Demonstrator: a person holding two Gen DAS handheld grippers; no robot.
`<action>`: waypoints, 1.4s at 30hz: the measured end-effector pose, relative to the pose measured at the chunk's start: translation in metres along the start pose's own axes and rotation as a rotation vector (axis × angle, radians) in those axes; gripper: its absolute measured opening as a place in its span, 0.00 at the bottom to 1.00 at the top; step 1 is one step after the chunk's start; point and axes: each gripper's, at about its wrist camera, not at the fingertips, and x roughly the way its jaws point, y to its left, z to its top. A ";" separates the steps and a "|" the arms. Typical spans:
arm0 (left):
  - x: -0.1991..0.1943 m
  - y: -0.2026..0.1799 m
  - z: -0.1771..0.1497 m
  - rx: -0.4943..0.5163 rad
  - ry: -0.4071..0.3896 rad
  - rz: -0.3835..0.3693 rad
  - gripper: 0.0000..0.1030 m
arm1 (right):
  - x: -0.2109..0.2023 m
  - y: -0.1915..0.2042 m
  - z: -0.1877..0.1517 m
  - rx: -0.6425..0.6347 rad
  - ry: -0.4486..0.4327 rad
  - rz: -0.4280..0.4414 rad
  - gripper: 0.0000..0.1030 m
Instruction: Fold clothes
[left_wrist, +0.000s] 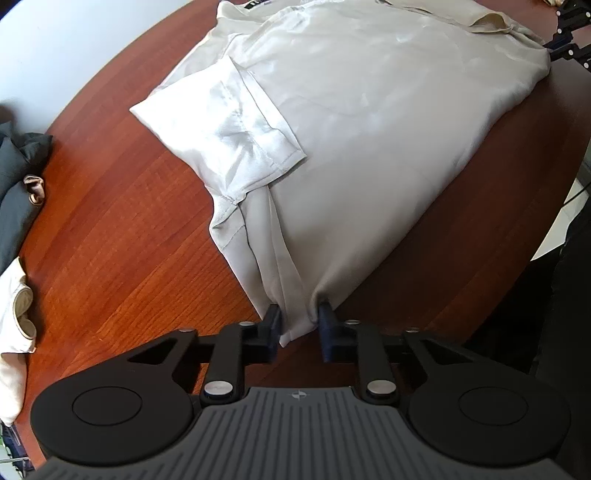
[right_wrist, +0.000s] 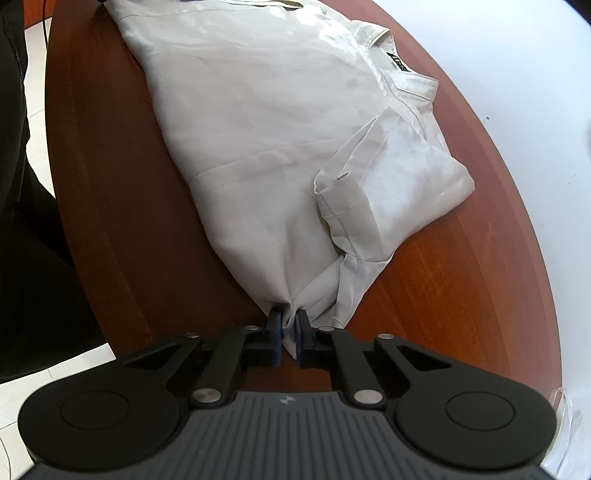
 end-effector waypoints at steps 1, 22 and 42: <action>-0.001 0.000 0.000 0.001 -0.002 -0.002 0.25 | -0.001 -0.001 0.001 0.001 0.001 0.002 0.08; 0.001 0.002 -0.001 -0.010 0.030 -0.037 0.36 | 0.000 -0.006 -0.010 -0.001 0.012 0.025 0.26; -0.026 0.009 0.002 -0.085 -0.088 -0.030 0.06 | -0.024 -0.044 -0.007 0.269 -0.088 0.124 0.03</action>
